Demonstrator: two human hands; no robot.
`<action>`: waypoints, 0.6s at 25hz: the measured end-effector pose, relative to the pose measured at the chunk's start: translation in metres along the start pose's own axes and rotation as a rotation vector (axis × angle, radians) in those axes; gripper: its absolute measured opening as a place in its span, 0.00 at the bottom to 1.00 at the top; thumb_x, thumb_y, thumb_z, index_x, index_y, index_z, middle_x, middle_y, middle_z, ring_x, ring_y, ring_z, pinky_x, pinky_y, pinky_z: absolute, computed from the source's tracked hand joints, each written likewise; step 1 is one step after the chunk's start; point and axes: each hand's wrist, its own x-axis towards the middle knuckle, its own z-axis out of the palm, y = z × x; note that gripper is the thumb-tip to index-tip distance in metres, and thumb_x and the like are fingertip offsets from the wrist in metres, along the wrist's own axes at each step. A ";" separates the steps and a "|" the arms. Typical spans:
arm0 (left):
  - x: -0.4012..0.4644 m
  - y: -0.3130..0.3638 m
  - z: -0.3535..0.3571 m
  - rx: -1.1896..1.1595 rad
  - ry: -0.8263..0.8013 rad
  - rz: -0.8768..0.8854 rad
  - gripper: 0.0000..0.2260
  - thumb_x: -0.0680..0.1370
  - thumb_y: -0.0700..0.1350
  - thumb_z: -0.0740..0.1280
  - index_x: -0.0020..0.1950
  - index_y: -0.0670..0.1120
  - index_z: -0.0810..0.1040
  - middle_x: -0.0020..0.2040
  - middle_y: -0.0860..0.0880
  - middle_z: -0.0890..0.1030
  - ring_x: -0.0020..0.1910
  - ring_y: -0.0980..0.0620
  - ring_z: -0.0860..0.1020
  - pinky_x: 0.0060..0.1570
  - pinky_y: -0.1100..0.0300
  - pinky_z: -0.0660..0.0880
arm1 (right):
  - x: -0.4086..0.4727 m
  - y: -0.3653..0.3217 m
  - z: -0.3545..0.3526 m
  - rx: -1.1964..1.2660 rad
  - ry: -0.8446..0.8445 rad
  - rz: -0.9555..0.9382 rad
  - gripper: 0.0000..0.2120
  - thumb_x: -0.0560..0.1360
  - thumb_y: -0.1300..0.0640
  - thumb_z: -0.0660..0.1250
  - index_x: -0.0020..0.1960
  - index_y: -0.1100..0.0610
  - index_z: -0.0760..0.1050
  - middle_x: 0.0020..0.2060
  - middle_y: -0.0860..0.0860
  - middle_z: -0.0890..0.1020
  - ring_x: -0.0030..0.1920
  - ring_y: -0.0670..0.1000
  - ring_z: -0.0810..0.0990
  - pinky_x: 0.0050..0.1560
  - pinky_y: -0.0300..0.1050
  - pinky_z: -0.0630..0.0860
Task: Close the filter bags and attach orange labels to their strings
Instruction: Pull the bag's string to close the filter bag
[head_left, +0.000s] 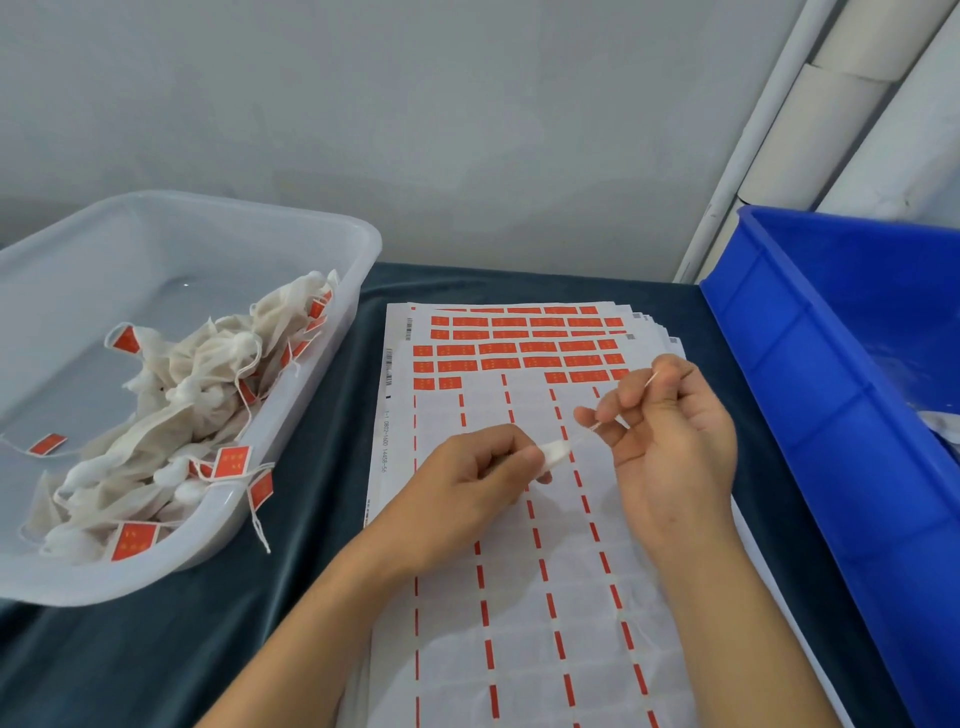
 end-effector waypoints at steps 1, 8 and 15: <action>0.000 0.000 -0.001 -0.019 0.011 -0.006 0.11 0.85 0.56 0.63 0.45 0.61 0.81 0.44 0.55 0.83 0.40 0.56 0.80 0.42 0.71 0.76 | 0.000 0.002 -0.001 -0.148 -0.016 -0.047 0.13 0.86 0.54 0.59 0.48 0.49 0.79 0.41 0.49 0.84 0.42 0.51 0.86 0.47 0.49 0.86; -0.001 0.005 -0.002 -0.010 0.185 0.041 0.16 0.79 0.67 0.60 0.48 0.58 0.81 0.48 0.62 0.85 0.47 0.60 0.82 0.42 0.72 0.77 | -0.004 0.013 -0.003 -0.800 -0.315 -0.409 0.20 0.84 0.55 0.58 0.74 0.44 0.72 0.74 0.35 0.69 0.77 0.42 0.64 0.74 0.28 0.58; -0.001 0.000 0.000 0.080 0.171 0.039 0.10 0.85 0.56 0.62 0.48 0.58 0.81 0.43 0.56 0.83 0.39 0.56 0.80 0.38 0.68 0.77 | -0.007 0.012 -0.002 -0.828 -0.323 -0.308 0.11 0.78 0.45 0.65 0.55 0.47 0.82 0.52 0.41 0.84 0.57 0.39 0.79 0.59 0.26 0.73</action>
